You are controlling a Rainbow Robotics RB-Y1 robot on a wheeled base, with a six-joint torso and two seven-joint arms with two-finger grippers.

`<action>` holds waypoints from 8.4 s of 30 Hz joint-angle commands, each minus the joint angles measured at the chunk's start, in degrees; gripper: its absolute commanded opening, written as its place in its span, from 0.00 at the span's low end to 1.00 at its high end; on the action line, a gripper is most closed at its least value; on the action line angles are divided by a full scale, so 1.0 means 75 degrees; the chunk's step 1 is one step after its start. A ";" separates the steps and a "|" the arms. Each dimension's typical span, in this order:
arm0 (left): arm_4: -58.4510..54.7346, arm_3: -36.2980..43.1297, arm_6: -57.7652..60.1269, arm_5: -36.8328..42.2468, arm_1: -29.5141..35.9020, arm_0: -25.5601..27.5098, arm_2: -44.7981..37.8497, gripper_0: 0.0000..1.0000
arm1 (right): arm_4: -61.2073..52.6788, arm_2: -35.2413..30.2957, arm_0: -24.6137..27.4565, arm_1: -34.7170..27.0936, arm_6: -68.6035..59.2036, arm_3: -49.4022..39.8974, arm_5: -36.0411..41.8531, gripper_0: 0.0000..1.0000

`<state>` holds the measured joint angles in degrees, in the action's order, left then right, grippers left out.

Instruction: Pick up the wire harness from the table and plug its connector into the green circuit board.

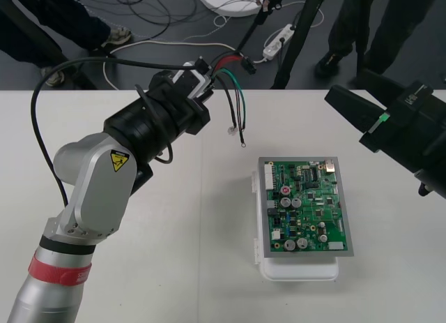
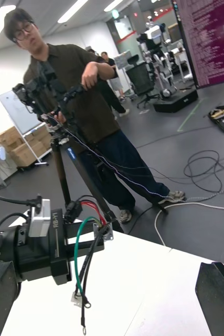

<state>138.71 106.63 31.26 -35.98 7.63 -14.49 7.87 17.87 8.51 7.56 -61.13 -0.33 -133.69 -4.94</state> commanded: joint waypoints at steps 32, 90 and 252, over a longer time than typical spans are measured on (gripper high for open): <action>0.0010 0.0314 0.0273 0.0836 0.0061 0.0034 0.0392 0.00 | 0.0793 0.3131 -0.2777 0.0604 0.0115 -0.0737 0.2499 1.00; 0.0244 0.0303 0.0273 0.0918 0.0061 0.0034 0.0450 0.00 | 0.0207 0.3552 -0.4160 0.1342 0.1439 0.0787 0.2745 1.00; -0.8346 0.1111 -0.0887 -0.4742 0.3213 0.0491 -0.1894 0.94 | 0.0078 -0.0127 -0.1242 -0.1189 0.1041 0.2779 -0.5013 0.00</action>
<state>78.36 112.96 29.70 -66.77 29.79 -7.44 -5.53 17.37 10.20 -1.99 -67.60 8.39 -113.64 -40.20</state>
